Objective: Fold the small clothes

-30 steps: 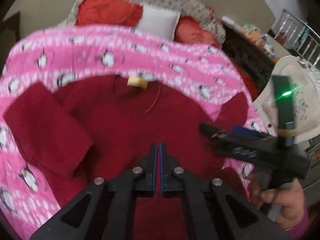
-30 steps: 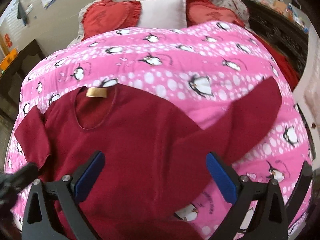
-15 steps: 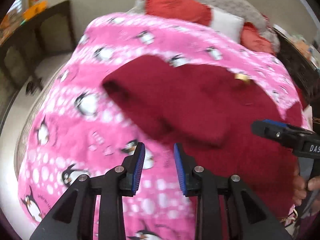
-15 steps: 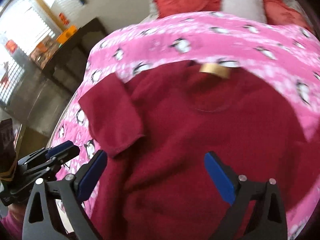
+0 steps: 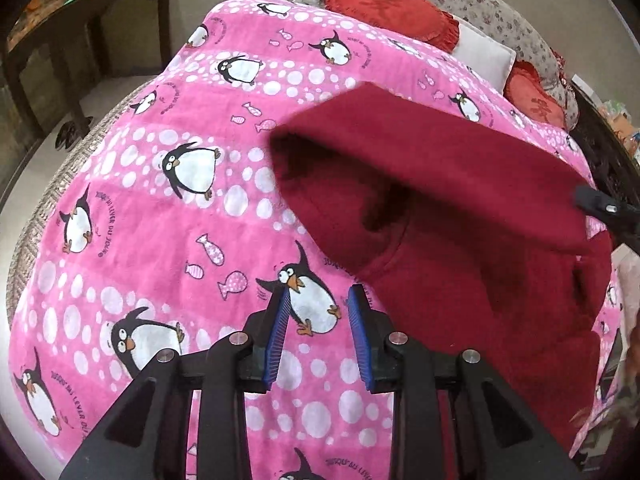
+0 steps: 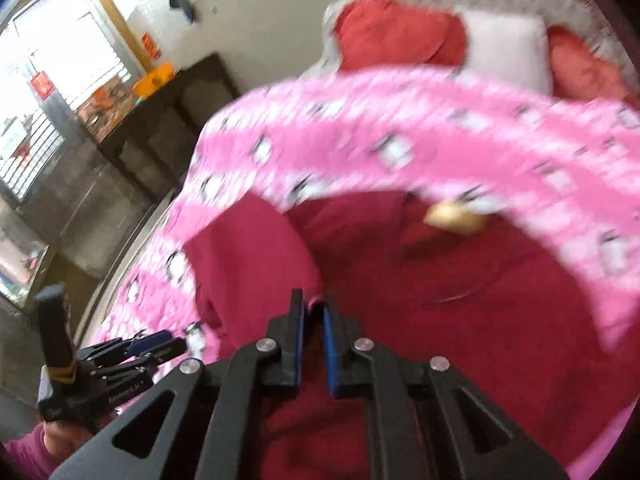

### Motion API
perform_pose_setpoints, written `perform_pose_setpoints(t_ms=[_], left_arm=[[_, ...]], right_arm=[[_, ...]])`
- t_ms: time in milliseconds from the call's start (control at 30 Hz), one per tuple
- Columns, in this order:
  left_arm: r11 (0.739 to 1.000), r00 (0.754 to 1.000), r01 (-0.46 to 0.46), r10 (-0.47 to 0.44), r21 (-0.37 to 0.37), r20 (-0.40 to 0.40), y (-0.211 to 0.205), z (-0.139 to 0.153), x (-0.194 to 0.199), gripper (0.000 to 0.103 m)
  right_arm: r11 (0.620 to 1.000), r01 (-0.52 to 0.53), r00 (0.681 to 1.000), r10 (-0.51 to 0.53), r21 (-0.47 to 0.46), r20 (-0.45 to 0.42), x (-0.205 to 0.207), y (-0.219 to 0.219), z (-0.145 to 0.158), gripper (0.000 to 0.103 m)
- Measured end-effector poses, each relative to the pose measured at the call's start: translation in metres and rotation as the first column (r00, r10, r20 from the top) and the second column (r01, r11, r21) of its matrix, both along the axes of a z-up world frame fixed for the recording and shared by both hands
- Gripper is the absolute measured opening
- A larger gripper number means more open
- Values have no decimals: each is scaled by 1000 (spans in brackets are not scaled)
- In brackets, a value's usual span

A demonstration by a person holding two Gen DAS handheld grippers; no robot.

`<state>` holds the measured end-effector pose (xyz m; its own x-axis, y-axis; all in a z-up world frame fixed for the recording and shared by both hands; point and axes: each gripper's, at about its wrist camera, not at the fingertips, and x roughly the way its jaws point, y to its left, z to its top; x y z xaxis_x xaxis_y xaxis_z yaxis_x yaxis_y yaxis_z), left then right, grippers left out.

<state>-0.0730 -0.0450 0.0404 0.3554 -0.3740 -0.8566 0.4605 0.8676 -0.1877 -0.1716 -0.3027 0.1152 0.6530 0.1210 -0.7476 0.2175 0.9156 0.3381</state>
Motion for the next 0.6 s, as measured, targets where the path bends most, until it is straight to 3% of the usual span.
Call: perform_pose_setpoints(t_ms=[133, 267, 367, 433, 467, 567, 600], left_arm=[[1000, 1000, 11, -11, -23, 10, -4, 4, -5, 9], [999, 999, 48, -47, -24, 12, -17, 4, -12, 9], [996, 997, 82, -81, -21, 16, -29, 2, -18, 9], [996, 996, 88, -87, -12, 22, -34, 0, -19, 9], [996, 996, 88, -88, -11, 21, -35, -1, -19, 9], [997, 997, 71, -71, -2, 13, -38, -8, -12, 9], [998, 998, 63, -62, -3, 14, -40, -10, -9, 9]], right_arm=[[989, 130, 992, -130, -68, 0, -42, -58, 23, 9], [954, 276, 958, -283, -114, -49, -79, -119, 20, 9], [951, 275, 933, -299, -139, -202, -80, -142, -9, 11], [941, 277, 909, -322, -195, -265, -76, -140, -18, 21], [937, 279, 911, -327, -210, -250, -73, -135, -16, 31], [961, 238, 956, -257, -139, -141, -61, -111, 3, 64], [973, 199, 971, -212, -115, -113, -51, -97, 9, 70]])
